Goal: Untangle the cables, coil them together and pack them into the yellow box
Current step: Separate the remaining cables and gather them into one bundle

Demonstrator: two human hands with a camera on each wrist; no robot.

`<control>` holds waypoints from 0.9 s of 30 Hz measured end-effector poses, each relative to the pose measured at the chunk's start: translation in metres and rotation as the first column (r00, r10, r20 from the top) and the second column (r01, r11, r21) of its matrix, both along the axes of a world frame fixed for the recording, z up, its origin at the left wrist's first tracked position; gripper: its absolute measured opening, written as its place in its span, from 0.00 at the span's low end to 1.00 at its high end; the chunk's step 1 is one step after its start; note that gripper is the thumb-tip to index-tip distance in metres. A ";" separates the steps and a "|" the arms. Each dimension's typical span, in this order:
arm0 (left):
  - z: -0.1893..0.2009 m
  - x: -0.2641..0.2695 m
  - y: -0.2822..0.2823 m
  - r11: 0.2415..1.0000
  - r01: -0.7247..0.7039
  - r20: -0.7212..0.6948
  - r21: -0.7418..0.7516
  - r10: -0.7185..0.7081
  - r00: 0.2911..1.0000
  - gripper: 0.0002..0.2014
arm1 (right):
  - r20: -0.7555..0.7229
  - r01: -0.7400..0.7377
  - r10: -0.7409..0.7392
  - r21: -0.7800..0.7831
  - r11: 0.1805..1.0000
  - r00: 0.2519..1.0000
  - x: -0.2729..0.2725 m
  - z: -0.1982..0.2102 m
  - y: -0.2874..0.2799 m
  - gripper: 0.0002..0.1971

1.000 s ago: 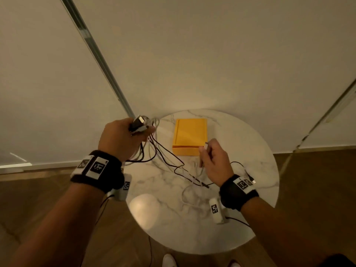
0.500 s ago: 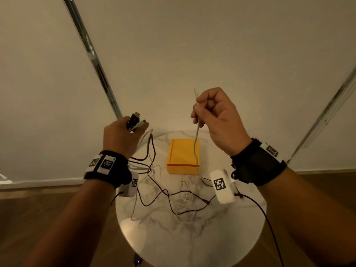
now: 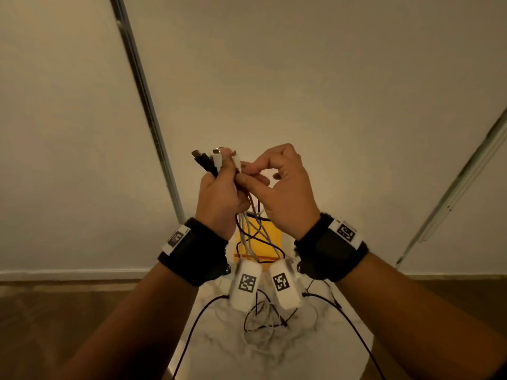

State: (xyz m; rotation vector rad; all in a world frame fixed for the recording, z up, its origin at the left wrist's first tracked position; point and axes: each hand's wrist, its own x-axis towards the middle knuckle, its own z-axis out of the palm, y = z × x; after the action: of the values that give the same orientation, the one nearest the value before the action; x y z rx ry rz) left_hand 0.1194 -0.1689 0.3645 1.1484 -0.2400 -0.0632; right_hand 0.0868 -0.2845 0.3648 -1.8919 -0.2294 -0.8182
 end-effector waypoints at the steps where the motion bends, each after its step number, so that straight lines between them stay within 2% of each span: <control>1: 0.003 -0.001 -0.002 1.000 -0.025 -0.010 0.015 0.025 1.000 0.29 | 0.019 0.007 -0.007 -0.003 1.000 1.000 0.001 0.001 0.001 0.08; 3: 0.009 -0.002 -0.008 0.994 -0.082 -0.008 0.070 0.083 0.997 0.27 | 0.019 -0.001 0.000 0.020 1.000 1.000 0.004 -0.004 0.006 0.14; 5: 0.014 -0.004 -0.012 0.991 -0.104 0.005 0.081 0.104 0.995 0.27 | -0.087 -0.097 0.112 0.160 0.982 0.990 0.004 -0.010 0.011 0.17; 6: 0.017 -0.006 -0.014 0.993 -0.093 0.006 0.079 0.093 0.996 0.26 | -0.150 -0.183 0.227 0.260 0.948 0.962 0.004 -0.012 0.011 0.18; 8: 0.022 -0.009 -0.016 0.991 -0.069 0.008 0.116 0.068 0.998 0.23 | -0.213 -0.344 0.482 0.469 0.814 0.850 0.002 -0.012 0.006 0.19; 9: 0.023 -0.010 -0.015 0.992 -0.048 0.011 0.121 0.047 0.999 0.21 | -0.229 -0.377 0.549 0.519 0.767 0.804 0.001 -0.009 0.001 0.20; 10: 0.024 -0.009 -0.013 0.995 -0.022 0.015 0.097 0.020 1.000 0.21 | -0.260 -0.388 0.565 0.505 0.771 0.783 0.000 -0.006 -0.007 0.21; 13: 0.028 0.002 -0.001 0.998 0.064 0.058 -0.005 -0.064 0.996 0.27 | -0.466 -0.427 0.460 0.183 0.886 0.756 -0.001 -0.006 -0.030 0.25; 15: 0.034 0.010 0.009 0.995 0.080 0.041 -0.058 -0.077 0.996 0.26 | -0.580 -0.465 0.398 0.037 0.884 0.711 -0.003 -0.022 -0.040 0.21; 17: 0.041 0.018 0.019 0.997 0.023 0.032 -0.072 -0.021 0.999 0.27 | -0.623 -0.476 0.295 -0.144 0.867 0.725 -0.005 -0.049 -0.045 0.10; 18: 0.044 0.022 0.025 0.997 -0.012 0.048 -0.073 0.015 0.999 0.27 | -0.633 -0.464 0.243 -0.209 0.861 0.735 -0.005 -0.065 -0.049 0.09; 21: 0.047 0.029 0.036 0.995 -0.092 0.079 -0.046 0.096 0.992 0.27 | -0.634 -0.294 0.100 -0.208 0.933 0.767 -0.003 -0.103 -0.067 0.17; 23: 0.040 0.034 0.037 0.990 -0.136 0.118 0.036 0.131 0.984 0.28 | -0.605 -0.148 -0.012 -0.213 0.966 0.796 0.003 -0.110 -0.077 0.20; 25: 0.027 0.040 0.036 0.953 -0.211 0.239 0.216 0.158 0.958 0.31 | -0.575 -0.076 -0.080 -0.241 0.967 0.814 0.010 -0.106 -0.079 0.18; 26: 0.018 0.043 0.034 0.894 -0.269 0.340 0.358 0.144 0.929 0.31 | -0.550 -0.053 -0.108 -0.269 0.962 0.828 0.014 -0.103 -0.079 0.17; 27: 0.009 0.042 0.034 0.803 -0.322 0.440 0.502 0.083 0.894 0.31 | -0.523 -0.036 -0.131 -0.296 0.954 0.842 0.018 -0.098 -0.077 0.15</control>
State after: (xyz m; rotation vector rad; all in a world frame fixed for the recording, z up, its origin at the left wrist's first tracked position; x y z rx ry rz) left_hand 0.1619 -0.1354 0.3739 1.7810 -0.4788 0.3245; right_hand 0.1049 -0.3617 0.2665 -2.3393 0.0539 -0.2570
